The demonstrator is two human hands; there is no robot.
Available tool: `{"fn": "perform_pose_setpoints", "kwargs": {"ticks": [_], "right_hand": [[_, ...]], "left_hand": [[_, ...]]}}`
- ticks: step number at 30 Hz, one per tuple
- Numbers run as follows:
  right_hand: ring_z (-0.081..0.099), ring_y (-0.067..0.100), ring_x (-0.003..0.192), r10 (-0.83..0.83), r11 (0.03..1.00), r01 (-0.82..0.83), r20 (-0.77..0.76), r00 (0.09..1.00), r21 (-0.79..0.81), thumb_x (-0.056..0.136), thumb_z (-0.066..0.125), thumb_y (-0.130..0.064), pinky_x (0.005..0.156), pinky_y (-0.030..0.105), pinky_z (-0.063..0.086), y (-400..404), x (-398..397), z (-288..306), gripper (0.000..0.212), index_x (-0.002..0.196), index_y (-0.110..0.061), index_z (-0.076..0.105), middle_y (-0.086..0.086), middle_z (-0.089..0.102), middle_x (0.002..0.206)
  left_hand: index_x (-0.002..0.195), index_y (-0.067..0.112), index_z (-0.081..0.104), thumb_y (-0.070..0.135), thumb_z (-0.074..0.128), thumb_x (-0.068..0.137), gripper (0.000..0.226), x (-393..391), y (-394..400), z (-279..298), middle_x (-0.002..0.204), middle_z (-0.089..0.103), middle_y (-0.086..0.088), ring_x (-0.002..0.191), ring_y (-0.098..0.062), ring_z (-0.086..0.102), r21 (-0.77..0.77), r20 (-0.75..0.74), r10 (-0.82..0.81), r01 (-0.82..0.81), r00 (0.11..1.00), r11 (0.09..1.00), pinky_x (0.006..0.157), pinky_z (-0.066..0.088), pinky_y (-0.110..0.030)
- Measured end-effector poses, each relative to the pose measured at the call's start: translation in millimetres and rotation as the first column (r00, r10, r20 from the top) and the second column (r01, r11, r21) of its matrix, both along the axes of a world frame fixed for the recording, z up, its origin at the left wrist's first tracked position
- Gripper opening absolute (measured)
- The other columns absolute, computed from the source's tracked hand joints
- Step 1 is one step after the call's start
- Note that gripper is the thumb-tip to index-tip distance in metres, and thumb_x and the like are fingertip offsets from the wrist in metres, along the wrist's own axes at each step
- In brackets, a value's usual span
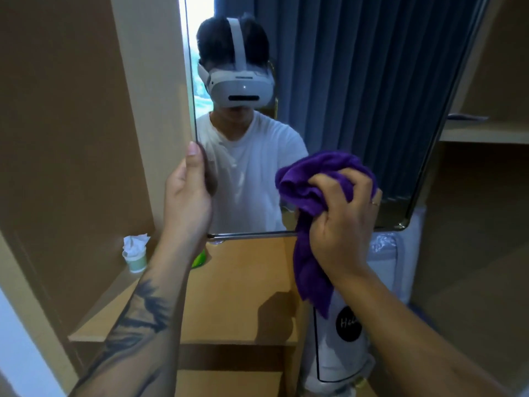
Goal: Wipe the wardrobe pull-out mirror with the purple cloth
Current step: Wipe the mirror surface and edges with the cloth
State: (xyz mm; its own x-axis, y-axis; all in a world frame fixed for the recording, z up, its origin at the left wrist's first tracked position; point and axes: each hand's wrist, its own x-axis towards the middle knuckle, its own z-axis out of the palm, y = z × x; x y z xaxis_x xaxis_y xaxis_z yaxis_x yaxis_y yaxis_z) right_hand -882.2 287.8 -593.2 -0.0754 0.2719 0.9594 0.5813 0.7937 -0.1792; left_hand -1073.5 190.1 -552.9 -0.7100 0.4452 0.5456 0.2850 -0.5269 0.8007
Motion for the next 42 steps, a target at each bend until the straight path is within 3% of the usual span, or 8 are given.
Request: {"fn": "perform_pose_setpoints", "kwargs": {"ticks": [5, 10, 15, 21, 26, 31, 36, 42], "right_hand": [[0.055, 0.047, 0.109, -0.005, 1.000, 0.001, 0.206, 0.979, 0.020, 0.089, 0.075, -0.017, 0.088, 0.049, 0.050, 3.1, 22.8, -35.1, 0.035, 0.121, -0.020, 0.063, 0.017, 0.050, 0.129], [0.051, 0.040, 0.115, -0.058, 0.998, 0.058, -0.064, 0.996, -0.006, 0.096, 0.055, -0.024, 0.097, 0.028, 0.028, 23.6, 25.1, 4.5, 0.026, 0.121, -0.022, 0.059, 0.016, 0.049, 0.129], [0.054, 0.052, 0.107, -0.102, 0.994, 0.106, 0.170, 0.980, -0.017, 0.085, 0.080, -0.014, 0.082, 0.049, 0.049, 21.8, 49.1, -34.6, 0.047, 0.122, -0.019, 0.052, 0.027, 0.051, 0.128], [0.047, 0.037, 0.118, -0.124, 0.984, 0.108, -0.109, 0.986, -0.143, 0.088, 0.047, -0.025, 0.098, -0.003, 0.010, 48.4, 74.0, 3.9, 0.037, 0.122, -0.018, 0.057, 0.022, 0.046, 0.132], [0.044, 0.035, 0.116, -0.089, 0.985, 0.092, 0.030, 0.996, -0.146, 0.087, 0.055, -0.020, 0.098, 0.024, 0.026, 43.1, 84.4, -25.0, 0.031, 0.119, -0.016, 0.055, 0.024, 0.045, 0.131], [0.044, 0.029, 0.115, -0.150, 0.984, 0.138, -0.107, 0.983, -0.112, 0.082, 0.048, -0.019, 0.101, 0.049, 0.039, 61.5, 85.1, 32.7, 0.037, 0.118, -0.026, 0.053, 0.008, 0.041, 0.129], [0.049, 0.047, 0.115, -0.154, 0.957, 0.149, -0.001, 0.988, -0.247, 0.084, 0.068, 0.002, 0.095, 0.038, 0.036, 37.4, 83.6, -37.5, 0.034, 0.116, -0.005, 0.062, 0.029, 0.047, 0.130], [0.041, 0.027, 0.112, -0.194, 0.975, 0.181, -0.099, 0.976, -0.127, 0.082, 0.051, -0.016, 0.092, 0.023, 0.023, 59.3, 88.5, 34.0, 0.034, 0.114, -0.022, 0.058, 0.014, 0.046, 0.128]], "left_hand": [[0.072, 0.039, 0.072, 0.077, 0.046, 0.089, 0.049, 3.2, 1.4, -0.8, 0.062, 0.058, 0.020, 0.058, 0.000, 0.049, 0.010, 0.016, -0.042, 0.042, 0.999, 0.999, 0.056, 0.036, -0.030], [0.068, 0.039, 0.069, 0.073, 0.046, 0.092, 0.048, 6.0, 2.0, 0.4, 0.063, 0.059, 0.022, 0.063, 0.003, 0.052, 0.039, 0.024, 0.014, -0.015, 1.000, 0.999, 0.059, 0.045, -0.021], [0.064, 0.034, 0.060, 0.081, 0.047, 0.088, 0.054, 3.7, 1.0, -2.1, 0.063, 0.046, 0.010, 0.056, -0.008, 0.037, 0.030, 0.051, -0.038, 0.036, 0.998, 0.999, 0.052, 0.027, -0.034], [0.064, 0.030, 0.054, 0.097, 0.045, 0.075, 0.069, 6.8, -1.0, 0.1, 0.066, 0.045, -0.005, 0.051, -0.013, 0.036, 0.032, 0.026, -0.046, 0.046, 0.999, 0.998, 0.048, 0.026, -0.034], [0.060, 0.039, 0.060, 0.094, 0.040, 0.082, 0.062, 6.3, -1.0, -2.2, 0.054, 0.045, 0.015, 0.047, 0.002, 0.040, 0.022, -0.026, -0.018, 0.018, 1.000, 1.000, 0.046, 0.033, -0.018], [0.062, 0.033, 0.054, 0.096, 0.042, 0.080, 0.067, 4.9, 1.1, -3.0, 0.062, 0.043, 0.004, 0.049, -0.005, 0.038, 0.023, 0.012, -0.013, 0.012, 1.000, 1.000, 0.047, 0.030, -0.027], [0.065, 0.034, 0.056, 0.096, 0.044, 0.080, 0.065, 4.1, 2.7, -4.9, 0.067, 0.049, 0.004, 0.057, -0.006, 0.044, 0.037, 0.028, -0.046, 0.045, 0.999, 0.998, 0.054, 0.035, -0.028], [0.071, 0.027, 0.053, 0.098, 0.044, 0.077, 0.072, 6.8, 3.5, -3.3, 0.070, 0.048, -0.005, 0.059, -0.013, 0.042, 0.053, 0.046, -0.039, 0.036, 0.998, 0.998, 0.055, 0.033, -0.031]]}}
